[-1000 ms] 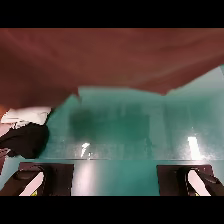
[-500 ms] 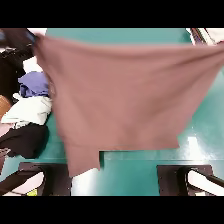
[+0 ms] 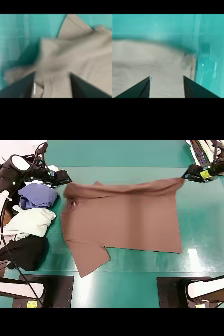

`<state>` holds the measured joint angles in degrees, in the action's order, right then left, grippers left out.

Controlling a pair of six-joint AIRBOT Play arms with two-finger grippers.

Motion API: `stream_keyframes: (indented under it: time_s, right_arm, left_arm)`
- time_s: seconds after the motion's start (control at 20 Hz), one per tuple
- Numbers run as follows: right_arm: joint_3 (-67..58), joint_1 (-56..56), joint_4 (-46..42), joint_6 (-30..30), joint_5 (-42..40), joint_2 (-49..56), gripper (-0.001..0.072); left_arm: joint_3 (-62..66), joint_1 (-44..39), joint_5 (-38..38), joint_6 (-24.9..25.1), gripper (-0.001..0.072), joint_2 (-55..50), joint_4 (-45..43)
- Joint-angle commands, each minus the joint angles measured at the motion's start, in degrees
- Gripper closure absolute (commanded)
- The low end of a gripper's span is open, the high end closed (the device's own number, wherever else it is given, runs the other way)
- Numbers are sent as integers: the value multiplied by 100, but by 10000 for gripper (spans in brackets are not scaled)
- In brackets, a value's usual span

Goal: Fold the shirts.

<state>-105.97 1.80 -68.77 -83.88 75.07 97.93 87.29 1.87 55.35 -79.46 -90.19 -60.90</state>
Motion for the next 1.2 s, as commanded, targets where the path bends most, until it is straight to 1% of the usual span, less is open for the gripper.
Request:
stream_keyframes:
  time_s: [0.0, 0.05, 0.15, 0.25, 0.35, 0.55, 0.65, 0.75, 0.85, 1.0, 1.1, 1.15]
  right_arm:
    - [-505, -11, -35, 42, 673, 442, 273]
    - [-411, 55, -33, 114, 817, 339, 273]
    - [111, 118, -28, 157, 789, -39, 273]
    - [881, 203, -24, 210, 719, -568, 273]
    - [1692, 247, 24, 234, 680, -1134, 273]
    - [2903, 260, 11, 256, 240, -2157, 273]
    - [3296, 260, 22, 254, 31, -2562, 273]
    - [3541, 260, 20, 251, -17, -2830, 273]
    - [3696, 260, 20, 251, -7, -3027, 273]
    - [3884, 260, 20, 249, -9, -3261, 273]
    - [4028, 260, 17, 249, 0, -3377, 273]
    - [4085, 295, 26, 247, 39, -3418, 273]
  left_arm:
    - [225, 280, 1016, -118, 179, -160, -168]
    - [197, 413, 1410, -240, 179, -61, -308]
    - [-201, 616, 1814, -323, 179, 323, -892]
    - [-1091, 658, 1788, -422, 178, 920, -1235]
    - [-2247, 634, 1676, -472, 178, 1611, -1207]
    - [-4452, 603, 1182, -605, 179, 2826, -883]
    - [-5132, 603, 927, -605, 179, 3134, -599]
    - [-5523, 603, 772, -586, 179, 3163, -181]
    - [-5777, 603, 420, -387, 179, 3163, 330]
    - [-5936, 509, 109, -343, 180, 3163, 476]
    - [-5947, 162, -72, -350, 185, 3163, 490]
    - [-5945, -13, -197, -348, 339, 3163, 498]
